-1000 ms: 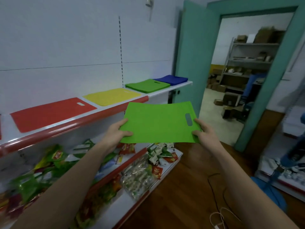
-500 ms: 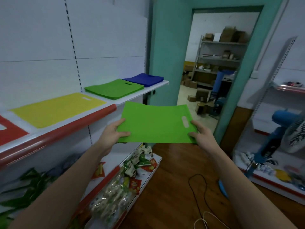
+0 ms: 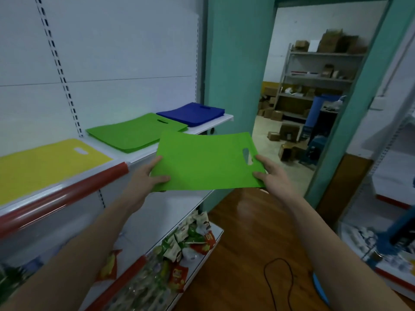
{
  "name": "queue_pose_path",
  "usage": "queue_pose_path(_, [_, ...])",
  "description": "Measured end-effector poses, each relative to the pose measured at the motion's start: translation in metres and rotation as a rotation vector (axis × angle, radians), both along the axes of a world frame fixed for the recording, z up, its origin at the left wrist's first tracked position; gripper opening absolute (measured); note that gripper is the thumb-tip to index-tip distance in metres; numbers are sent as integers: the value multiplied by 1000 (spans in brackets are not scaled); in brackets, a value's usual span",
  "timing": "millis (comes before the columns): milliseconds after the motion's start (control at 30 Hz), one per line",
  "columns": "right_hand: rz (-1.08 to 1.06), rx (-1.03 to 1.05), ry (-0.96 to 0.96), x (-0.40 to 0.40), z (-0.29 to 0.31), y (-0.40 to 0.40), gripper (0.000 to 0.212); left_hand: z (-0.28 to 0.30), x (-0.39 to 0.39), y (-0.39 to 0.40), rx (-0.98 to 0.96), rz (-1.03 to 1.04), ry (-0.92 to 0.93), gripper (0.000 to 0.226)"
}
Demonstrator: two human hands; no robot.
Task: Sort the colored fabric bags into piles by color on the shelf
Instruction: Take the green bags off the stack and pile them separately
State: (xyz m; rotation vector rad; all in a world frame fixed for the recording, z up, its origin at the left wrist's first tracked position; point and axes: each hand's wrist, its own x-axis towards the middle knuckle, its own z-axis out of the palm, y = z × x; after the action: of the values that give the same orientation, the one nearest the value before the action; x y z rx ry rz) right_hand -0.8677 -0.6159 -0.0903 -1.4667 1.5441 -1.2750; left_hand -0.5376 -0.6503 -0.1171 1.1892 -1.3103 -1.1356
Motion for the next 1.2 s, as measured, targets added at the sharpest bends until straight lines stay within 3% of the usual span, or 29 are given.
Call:
queue_pose_path(133, [118,8,-106,-2,21,-70,56,22,-7,-29,-14,166,6,74])
queue_pose_path(600, [381,-105,156,99,62,-280,30,56,46,-85,45,648,-168,75])
queue_pose_path(967, [583,-64,646,173,57,-403,45,53,96,-157,272,729,-592,85])
queue_pose_path(1200, [657,-61,938,185,54,-441,43,47,103,-184,416,698,-825,77])
